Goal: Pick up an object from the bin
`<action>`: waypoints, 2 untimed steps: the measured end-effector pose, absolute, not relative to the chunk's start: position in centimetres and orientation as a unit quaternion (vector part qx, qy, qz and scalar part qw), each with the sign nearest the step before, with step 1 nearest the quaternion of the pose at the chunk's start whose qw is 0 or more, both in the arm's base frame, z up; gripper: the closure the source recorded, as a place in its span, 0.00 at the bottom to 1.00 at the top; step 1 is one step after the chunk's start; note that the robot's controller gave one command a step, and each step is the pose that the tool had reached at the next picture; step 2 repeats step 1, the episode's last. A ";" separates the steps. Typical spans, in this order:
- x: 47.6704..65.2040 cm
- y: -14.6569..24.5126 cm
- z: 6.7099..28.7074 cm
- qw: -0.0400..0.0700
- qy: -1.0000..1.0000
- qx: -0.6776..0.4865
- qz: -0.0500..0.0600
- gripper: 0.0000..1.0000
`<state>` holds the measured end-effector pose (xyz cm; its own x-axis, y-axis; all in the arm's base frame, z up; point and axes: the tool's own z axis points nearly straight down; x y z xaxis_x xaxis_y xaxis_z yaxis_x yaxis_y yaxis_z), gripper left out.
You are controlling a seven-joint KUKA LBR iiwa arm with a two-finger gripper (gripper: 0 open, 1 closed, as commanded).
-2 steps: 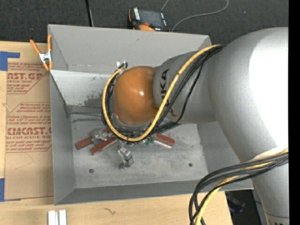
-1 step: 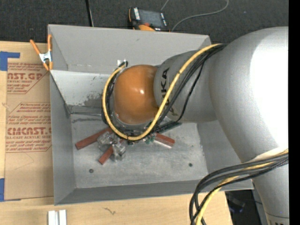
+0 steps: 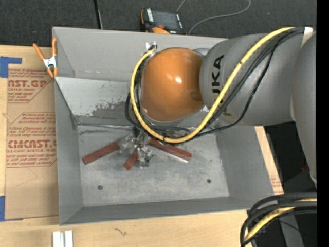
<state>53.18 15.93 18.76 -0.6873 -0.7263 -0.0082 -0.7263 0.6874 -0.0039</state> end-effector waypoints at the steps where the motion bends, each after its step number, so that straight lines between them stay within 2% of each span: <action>1: 51.9 18.1 22.9 0.003 0.958 -0.286 0.001 1.00; 2: 51.9 18.1 22.9 0.003 0.958 -0.286 0.001 1.00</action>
Offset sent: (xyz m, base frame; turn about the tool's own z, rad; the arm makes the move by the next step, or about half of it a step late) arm -0.0135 0.0195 0.0406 0.2337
